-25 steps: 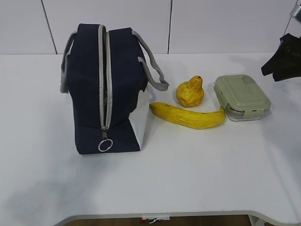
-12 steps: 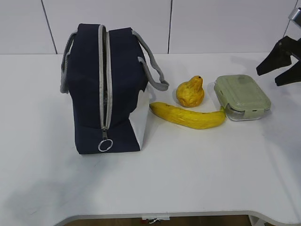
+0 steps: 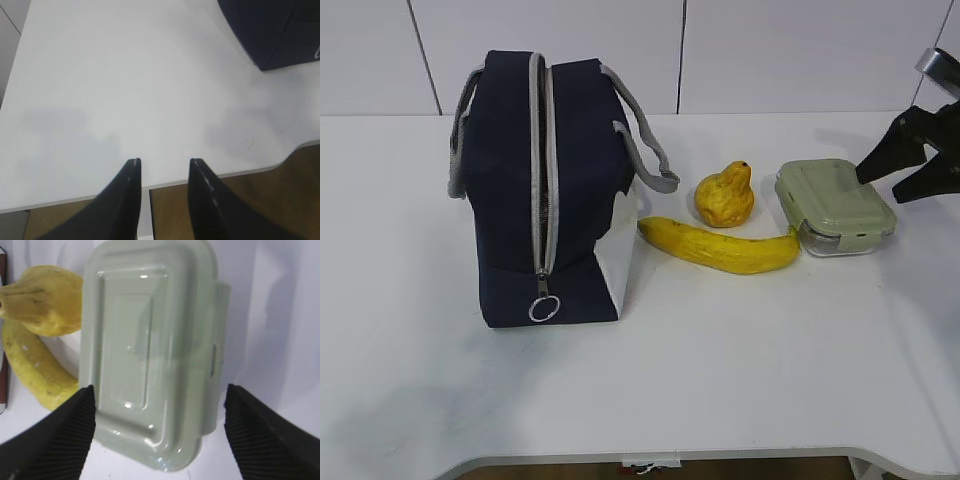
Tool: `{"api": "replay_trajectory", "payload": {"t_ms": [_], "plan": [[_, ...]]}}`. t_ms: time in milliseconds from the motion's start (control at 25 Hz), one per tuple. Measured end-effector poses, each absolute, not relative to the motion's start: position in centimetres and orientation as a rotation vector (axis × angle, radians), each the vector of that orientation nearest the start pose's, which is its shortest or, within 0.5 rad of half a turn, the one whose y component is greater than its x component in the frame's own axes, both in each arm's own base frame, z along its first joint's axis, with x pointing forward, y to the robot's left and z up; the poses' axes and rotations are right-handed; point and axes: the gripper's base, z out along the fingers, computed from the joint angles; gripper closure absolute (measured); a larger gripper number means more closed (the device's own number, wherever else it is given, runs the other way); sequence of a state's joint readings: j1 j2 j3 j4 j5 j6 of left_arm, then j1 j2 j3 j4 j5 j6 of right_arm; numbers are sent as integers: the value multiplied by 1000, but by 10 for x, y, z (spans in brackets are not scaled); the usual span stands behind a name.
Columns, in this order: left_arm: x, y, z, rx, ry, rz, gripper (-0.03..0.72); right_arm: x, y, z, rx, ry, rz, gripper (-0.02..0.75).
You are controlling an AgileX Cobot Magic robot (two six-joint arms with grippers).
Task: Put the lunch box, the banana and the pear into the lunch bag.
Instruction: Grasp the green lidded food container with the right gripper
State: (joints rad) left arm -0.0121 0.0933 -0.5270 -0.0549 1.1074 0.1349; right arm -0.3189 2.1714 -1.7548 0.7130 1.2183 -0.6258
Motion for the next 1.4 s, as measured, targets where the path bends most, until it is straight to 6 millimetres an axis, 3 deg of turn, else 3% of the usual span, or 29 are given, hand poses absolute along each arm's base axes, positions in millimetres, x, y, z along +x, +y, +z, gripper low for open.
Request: {"api": "replay_trajectory", "payload": {"t_ms": [400, 720, 1400], "plan": [[6, -5, 281, 160, 2160, 3, 444, 461, -92, 188, -91, 2671, 827, 139], [8, -5, 281, 161, 2169, 3, 444, 465, -91, 176, -91, 2662, 868, 149], [8, -5, 281, 161, 2169, 3, 444, 467, -84, 177, 13, 2662, 927, 153]]}}
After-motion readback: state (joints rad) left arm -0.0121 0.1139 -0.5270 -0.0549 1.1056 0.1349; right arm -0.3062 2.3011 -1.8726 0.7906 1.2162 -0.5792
